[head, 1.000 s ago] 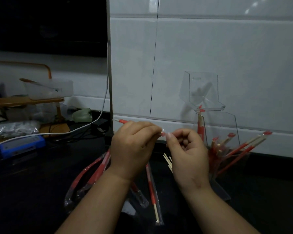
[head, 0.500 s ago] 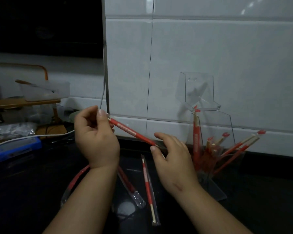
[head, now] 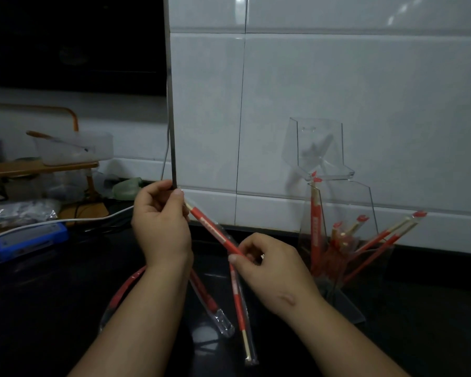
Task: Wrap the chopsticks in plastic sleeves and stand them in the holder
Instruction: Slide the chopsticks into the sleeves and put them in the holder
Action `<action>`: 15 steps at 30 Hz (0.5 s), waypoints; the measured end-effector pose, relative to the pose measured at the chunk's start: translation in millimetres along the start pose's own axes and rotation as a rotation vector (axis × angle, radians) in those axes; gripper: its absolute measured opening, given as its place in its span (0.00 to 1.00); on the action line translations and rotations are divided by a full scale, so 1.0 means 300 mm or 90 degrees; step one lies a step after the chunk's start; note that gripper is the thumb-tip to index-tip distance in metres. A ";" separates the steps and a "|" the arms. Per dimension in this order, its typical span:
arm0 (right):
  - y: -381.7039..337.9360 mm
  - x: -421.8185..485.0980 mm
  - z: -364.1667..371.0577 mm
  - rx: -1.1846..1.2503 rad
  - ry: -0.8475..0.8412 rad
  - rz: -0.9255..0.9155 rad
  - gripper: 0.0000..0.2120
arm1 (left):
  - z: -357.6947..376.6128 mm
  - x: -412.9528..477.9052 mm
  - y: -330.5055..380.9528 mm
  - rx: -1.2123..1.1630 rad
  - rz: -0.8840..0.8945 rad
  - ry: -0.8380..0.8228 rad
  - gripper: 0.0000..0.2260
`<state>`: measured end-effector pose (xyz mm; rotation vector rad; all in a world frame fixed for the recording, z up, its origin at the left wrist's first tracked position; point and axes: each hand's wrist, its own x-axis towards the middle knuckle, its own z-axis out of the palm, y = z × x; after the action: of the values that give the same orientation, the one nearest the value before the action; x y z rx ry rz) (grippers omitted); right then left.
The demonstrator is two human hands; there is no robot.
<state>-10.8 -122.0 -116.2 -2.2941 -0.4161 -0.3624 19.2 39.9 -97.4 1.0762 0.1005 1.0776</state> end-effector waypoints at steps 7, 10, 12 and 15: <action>0.002 0.002 -0.004 0.009 -0.032 -0.012 0.05 | 0.003 -0.007 0.005 -0.034 -0.041 -0.017 0.11; 0.007 -0.001 0.004 0.019 -0.040 -0.013 0.06 | 0.002 -0.012 0.012 -0.040 -0.046 -0.035 0.13; 0.005 -0.001 0.012 0.019 -0.056 -0.018 0.05 | 0.001 -0.018 0.013 -0.037 -0.045 -0.053 0.13; 0.003 0.004 0.011 0.022 -0.043 -0.004 0.03 | 0.005 -0.022 0.002 0.003 -0.051 -0.075 0.12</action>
<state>-8.9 -120.0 -118.7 -2.2761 -0.4597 -0.2782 16.0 34.0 -98.9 1.1279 0.0523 0.9405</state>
